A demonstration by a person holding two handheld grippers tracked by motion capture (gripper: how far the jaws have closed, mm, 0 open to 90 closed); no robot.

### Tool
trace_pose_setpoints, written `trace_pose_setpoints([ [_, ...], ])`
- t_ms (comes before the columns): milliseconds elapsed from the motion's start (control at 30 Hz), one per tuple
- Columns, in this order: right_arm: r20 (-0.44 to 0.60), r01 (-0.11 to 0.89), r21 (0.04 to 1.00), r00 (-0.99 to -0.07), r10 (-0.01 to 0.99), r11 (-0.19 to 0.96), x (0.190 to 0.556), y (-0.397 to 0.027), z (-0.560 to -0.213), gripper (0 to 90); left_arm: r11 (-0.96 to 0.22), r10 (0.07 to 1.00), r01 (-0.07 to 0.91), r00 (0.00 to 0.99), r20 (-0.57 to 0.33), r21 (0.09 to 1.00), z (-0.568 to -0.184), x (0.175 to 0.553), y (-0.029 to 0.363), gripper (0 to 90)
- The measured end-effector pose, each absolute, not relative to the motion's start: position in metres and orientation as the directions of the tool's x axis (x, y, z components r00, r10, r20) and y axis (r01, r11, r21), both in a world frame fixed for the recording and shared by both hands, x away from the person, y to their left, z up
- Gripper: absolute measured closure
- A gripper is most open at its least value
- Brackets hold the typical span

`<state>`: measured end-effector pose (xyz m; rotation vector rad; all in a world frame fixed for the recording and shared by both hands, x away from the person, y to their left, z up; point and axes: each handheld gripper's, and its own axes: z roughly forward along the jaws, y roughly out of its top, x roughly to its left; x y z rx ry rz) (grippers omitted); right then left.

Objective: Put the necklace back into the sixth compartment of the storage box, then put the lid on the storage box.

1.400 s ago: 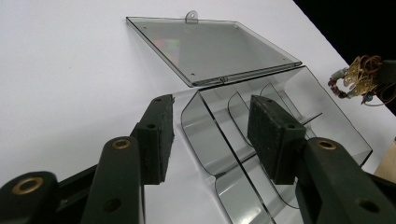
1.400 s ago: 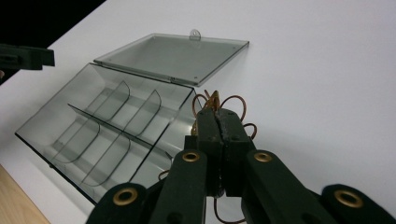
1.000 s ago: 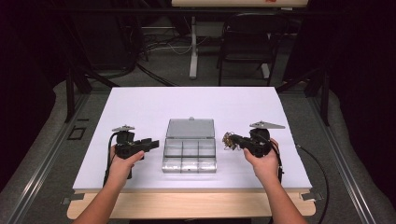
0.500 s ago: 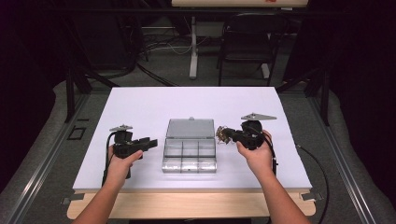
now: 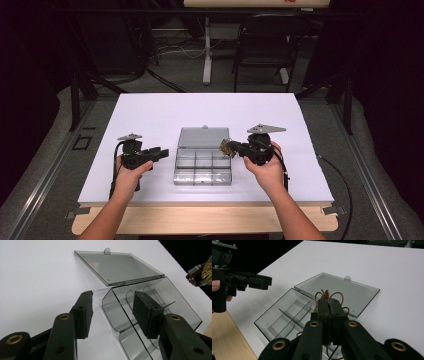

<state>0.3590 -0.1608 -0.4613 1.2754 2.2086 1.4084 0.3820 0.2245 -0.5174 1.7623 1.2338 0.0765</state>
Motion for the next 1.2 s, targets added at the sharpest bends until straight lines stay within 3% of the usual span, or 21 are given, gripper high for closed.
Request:
trace_pose_setpoints([
  [1200, 0.271, 0.581, 0.787, -0.626, 0.732, 0.206, 0.340, -0.142, -0.504, 89.0, -0.037, 0.753, 0.702, 0.488, -0.442, 0.711, -0.518, 0.382, 0.226, 50.7],
])
